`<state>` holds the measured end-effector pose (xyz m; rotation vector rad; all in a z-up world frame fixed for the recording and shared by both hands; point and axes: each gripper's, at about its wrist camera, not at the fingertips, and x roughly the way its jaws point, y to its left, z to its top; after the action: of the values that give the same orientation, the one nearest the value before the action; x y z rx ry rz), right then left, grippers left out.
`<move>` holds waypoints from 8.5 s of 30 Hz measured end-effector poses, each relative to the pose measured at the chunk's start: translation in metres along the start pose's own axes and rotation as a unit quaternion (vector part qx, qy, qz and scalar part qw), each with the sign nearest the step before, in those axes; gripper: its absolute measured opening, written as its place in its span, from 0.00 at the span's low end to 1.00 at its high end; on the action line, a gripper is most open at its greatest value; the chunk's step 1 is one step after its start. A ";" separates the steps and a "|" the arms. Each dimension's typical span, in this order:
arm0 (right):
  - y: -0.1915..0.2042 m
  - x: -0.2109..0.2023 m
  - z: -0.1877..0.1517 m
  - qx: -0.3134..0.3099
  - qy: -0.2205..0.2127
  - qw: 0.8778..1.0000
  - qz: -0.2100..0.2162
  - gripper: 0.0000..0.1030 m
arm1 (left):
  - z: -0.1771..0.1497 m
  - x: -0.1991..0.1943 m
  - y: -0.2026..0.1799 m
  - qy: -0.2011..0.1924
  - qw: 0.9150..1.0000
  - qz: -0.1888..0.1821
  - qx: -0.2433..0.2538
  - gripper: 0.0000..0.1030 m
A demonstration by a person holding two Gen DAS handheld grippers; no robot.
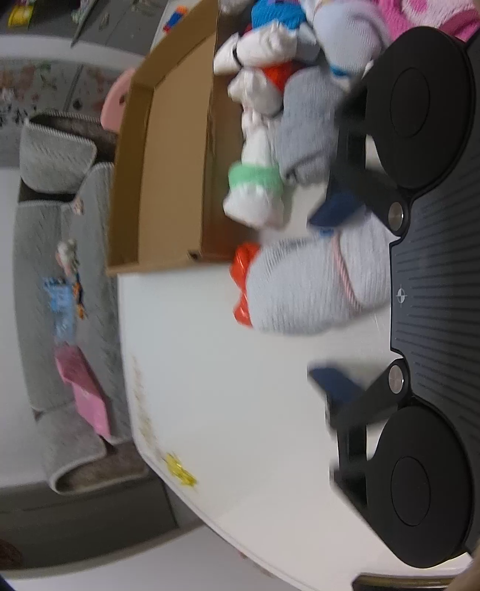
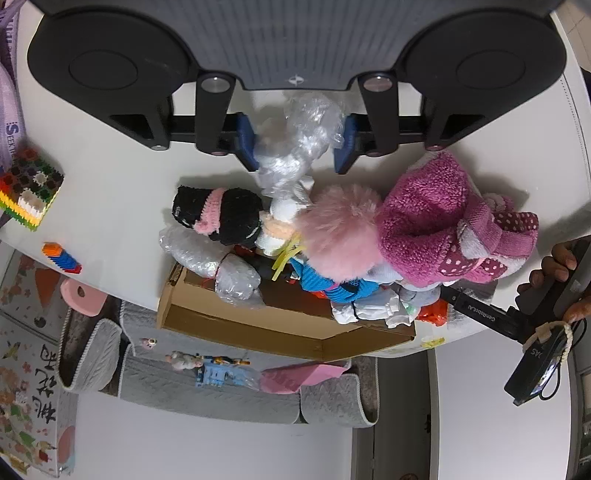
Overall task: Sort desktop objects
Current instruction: 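Close the left tool on the grey rolled sock while the right tool grasps the bubble-wrap bundle, then carry both held items over the cardboard box and open both tools to drop them, then grasp the pink towel bundle with the left tool while the right tool grasps the white rolled sock, then move both held items over the box and release them inside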
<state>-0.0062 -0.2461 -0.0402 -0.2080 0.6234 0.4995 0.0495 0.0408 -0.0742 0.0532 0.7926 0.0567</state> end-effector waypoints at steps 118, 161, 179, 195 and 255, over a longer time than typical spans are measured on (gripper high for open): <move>-0.016 -0.037 -0.006 0.083 -0.040 0.996 0.008 0.74 | -0.105 -0.134 -0.126 -0.020 0.930 -0.253 0.265 1.00; -0.012 -0.062 -0.022 0.088 -0.036 0.995 -0.030 0.23 | -0.102 -0.140 -0.131 -0.029 0.951 -0.250 0.177 0.62; -0.012 -0.034 -0.027 0.076 0.031 0.996 -0.021 0.23 | -0.082 -0.153 -0.102 -0.053 0.961 -0.239 0.133 0.62; -0.011 -0.027 -0.027 0.069 0.023 0.997 -0.031 0.21 | -0.077 -0.151 -0.094 -0.046 0.966 -0.223 0.121 0.62; -0.088 0.100 0.131 0.096 0.021 0.995 0.003 0.24 | 0.129 0.064 -0.150 0.084 0.989 -0.117 0.037 0.57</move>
<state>0.1742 -0.2405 0.0073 -0.0342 0.7092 0.4391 0.1909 -0.1081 -0.0396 0.0255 0.9655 -0.1932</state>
